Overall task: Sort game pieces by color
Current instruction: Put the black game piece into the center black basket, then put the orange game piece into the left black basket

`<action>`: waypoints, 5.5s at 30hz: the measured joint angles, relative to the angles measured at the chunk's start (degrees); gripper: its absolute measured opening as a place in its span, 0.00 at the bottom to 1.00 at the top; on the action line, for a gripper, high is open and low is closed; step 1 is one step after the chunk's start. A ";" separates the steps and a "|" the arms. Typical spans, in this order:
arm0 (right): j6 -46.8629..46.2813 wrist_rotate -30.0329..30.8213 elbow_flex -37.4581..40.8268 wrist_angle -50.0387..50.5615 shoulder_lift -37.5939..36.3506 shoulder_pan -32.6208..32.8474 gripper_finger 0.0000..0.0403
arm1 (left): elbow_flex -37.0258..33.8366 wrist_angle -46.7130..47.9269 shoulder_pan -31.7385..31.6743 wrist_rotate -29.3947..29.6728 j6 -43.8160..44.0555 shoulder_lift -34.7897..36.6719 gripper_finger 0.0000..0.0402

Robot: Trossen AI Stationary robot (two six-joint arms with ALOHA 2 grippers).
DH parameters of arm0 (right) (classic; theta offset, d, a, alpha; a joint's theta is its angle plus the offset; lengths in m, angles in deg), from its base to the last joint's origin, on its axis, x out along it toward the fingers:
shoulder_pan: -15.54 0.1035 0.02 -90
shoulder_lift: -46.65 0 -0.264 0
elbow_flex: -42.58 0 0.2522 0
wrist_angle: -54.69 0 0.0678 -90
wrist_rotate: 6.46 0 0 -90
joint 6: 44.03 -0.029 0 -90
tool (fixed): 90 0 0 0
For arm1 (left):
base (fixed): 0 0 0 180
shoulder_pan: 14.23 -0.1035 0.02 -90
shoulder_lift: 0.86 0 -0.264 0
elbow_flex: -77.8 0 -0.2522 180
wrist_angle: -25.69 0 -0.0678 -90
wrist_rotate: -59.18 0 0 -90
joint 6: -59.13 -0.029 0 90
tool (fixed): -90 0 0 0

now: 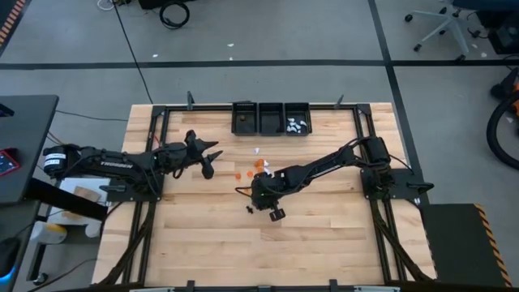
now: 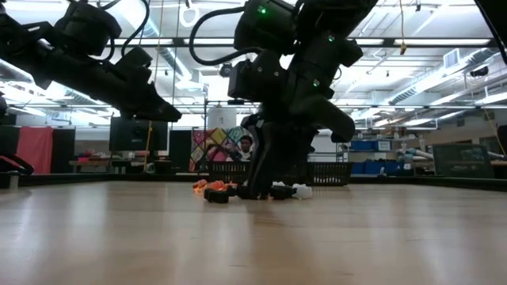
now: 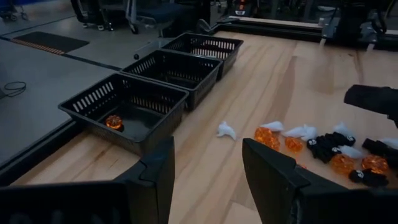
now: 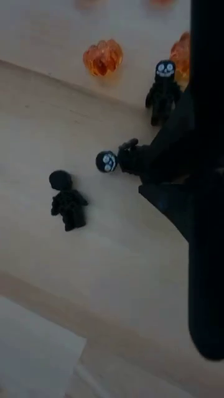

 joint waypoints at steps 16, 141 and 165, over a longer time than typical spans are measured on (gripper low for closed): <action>2.49 0.75 0.13 3.27 -3.22 -2.88 0.01 | 0.00 0.04 -0.04 0.22 -1.24 0.00 0.42; -0.29 0.04 3.01 -2.65 -2.45 -8.70 0.23 | 0.00 -0.42 -0.48 0.15 -2.55 -0.02 0.42; 4.03 -11.48 -0.24 1.54 -4.76 -12.74 0.24 | 0.00 0.00 -0.48 0.16 -2.55 -0.02 0.42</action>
